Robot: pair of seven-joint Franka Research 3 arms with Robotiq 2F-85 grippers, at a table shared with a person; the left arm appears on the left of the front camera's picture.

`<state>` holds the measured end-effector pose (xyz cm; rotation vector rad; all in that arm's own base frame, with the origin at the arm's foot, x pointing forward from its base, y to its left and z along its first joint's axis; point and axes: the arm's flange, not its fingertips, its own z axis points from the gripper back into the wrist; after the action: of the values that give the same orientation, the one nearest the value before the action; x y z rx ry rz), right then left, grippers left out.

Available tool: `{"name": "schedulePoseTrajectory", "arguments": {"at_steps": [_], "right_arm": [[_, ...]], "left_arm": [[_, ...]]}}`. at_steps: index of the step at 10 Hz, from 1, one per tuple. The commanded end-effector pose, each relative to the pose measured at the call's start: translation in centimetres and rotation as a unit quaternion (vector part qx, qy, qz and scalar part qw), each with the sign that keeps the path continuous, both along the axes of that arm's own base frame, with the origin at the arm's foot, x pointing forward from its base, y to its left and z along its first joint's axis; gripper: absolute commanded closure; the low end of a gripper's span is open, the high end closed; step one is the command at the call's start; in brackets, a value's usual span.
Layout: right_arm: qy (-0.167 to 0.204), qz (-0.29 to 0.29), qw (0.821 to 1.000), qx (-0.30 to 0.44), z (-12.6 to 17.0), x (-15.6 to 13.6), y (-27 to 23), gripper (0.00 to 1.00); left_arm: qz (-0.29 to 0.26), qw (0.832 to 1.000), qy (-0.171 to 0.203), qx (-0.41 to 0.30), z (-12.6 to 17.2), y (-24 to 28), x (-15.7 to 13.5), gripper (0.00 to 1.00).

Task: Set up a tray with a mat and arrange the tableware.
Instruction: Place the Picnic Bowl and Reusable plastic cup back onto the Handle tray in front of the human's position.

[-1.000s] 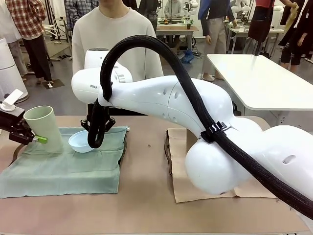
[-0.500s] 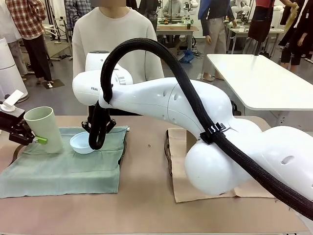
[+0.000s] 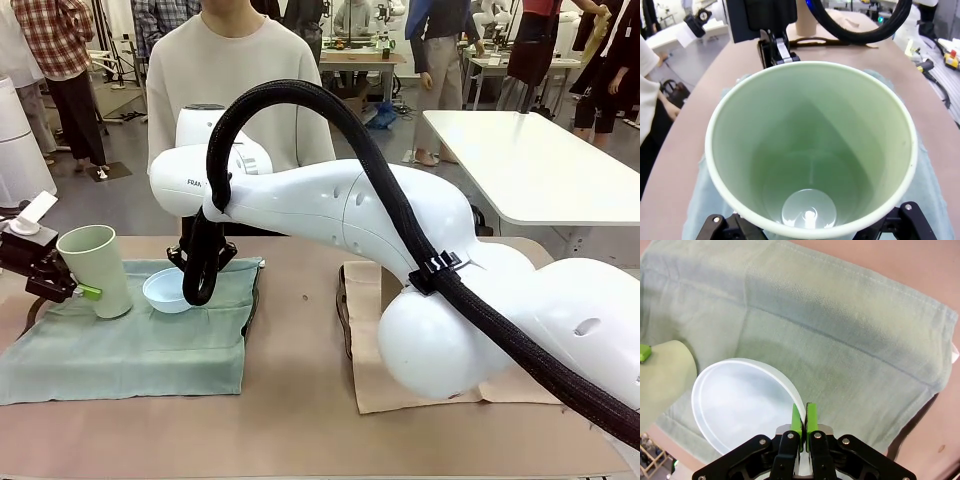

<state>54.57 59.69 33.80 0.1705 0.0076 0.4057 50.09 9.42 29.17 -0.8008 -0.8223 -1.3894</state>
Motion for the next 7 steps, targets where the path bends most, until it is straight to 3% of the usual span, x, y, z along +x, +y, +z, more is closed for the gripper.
{"name": "schedulePoseTrajectory", "arguments": {"at_steps": [1,2,3,7], "right_arm": [[-0.010,0.003,1.000,0.000,-1.4,0.8,0.1,0.96],[-0.008,0.003,1.000,0.000,-1.5,0.8,0.1,0.96],[-0.005,0.007,1.000,-0.004,-1.5,0.7,0.1,0.45],[-0.003,0.012,0.999,-0.041,1.0,-0.8,-0.2,0.05]], "left_arm": [[-0.001,1.000,-0.006,0.011,-0.3,-0.1,0.7,0.15],[-0.002,1.000,-0.004,0.012,-0.3,-0.1,0.8,0.15],[0.000,1.000,-0.003,0.012,-0.4,-0.2,0.8,0.00],[0.011,1.000,0.011,0.010,0.6,0.5,0.3,0.00]]}}
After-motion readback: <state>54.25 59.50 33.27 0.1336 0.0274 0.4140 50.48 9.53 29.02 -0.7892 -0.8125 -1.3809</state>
